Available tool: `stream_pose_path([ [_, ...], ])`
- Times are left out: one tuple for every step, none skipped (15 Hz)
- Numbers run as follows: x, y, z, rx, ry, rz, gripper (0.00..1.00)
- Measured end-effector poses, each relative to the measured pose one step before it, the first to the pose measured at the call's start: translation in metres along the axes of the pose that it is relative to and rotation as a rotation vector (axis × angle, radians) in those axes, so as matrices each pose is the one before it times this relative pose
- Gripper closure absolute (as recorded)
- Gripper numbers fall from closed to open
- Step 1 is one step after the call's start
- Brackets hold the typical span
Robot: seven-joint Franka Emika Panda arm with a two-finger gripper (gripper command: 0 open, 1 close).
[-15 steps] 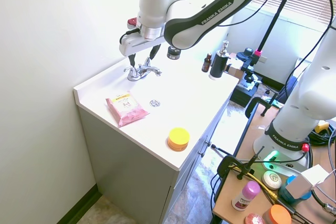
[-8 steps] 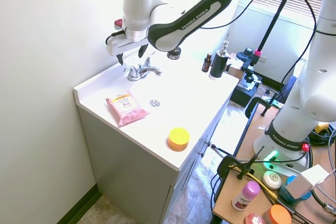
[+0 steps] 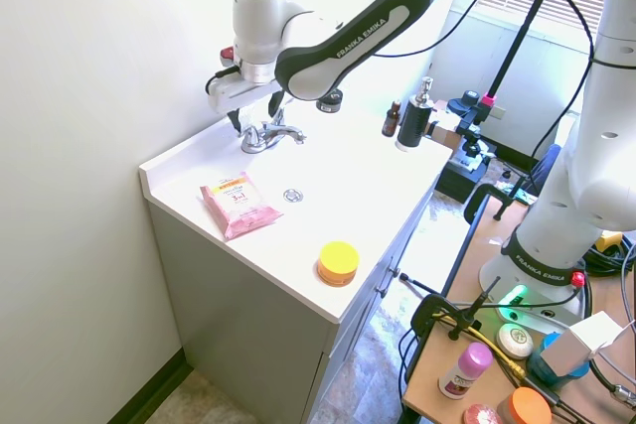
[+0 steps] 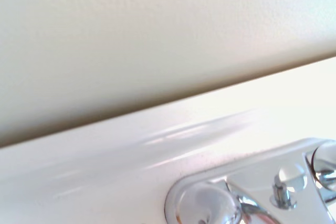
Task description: Turn on the hot water
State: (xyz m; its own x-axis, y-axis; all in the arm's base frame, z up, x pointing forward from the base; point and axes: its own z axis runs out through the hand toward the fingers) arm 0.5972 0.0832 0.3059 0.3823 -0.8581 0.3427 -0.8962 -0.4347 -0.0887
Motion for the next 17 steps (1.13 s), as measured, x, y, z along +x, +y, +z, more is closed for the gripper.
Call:
stream_pose_path([
  [-0.00204,0.00428,0.00395,-0.01972,-0.00312,-0.00792,0.0],
  [-0.00051,0.00365,0.0027,-0.01209,-0.00202,-0.00724,0.0],
  [0.00141,0.00466,0.0024,-0.01107,0.00041,-0.00296,0.0],
  [0.00226,0.00522,0.00131,-0.01789,0.00234,-0.00683,0.0],
  [0.00309,0.00622,-0.00028,-0.01845,0.00458,-0.01061,0.0],
  [0.00228,0.00582,-0.00084,-0.00906,0.0041,-0.00752,0.0],
  [0.00124,0.00514,-0.0025,-0.00174,0.00829,-0.00579,0.0],
  [0.00131,0.00389,-0.0019,-0.00123,0.00786,-0.00474,0.0],
  [0.00076,0.00316,-0.00147,-0.00356,0.00508,-0.00281,0.0],
  [0.00095,0.00223,-0.00034,-0.00511,0.00393,-0.00086,0.0],
  [0.00059,0.001,0.00041,-0.00238,0.00415,-0.00141,0.0],
  [-0.00051,0.00034,0.00017,-0.00067,0.00077,-0.00121,0.0],
  [-0.00256,0.00165,0.00001,-0.00218,-0.01531,-0.00061,0.0],
  [-0.00469,0.00519,-0.00115,-0.00393,-0.03548,-0.00426,0.0],
  [-0.00332,0.00667,-0.00518,0.00336,-0.03717,-0.00301,0.0],
  [-0.00182,0.00899,-0.00953,0.00777,-0.03293,0.00336,0.0],
  [0.00105,0.01171,-0.011,0.00218,-0.02396,0.01047,0.0],
])
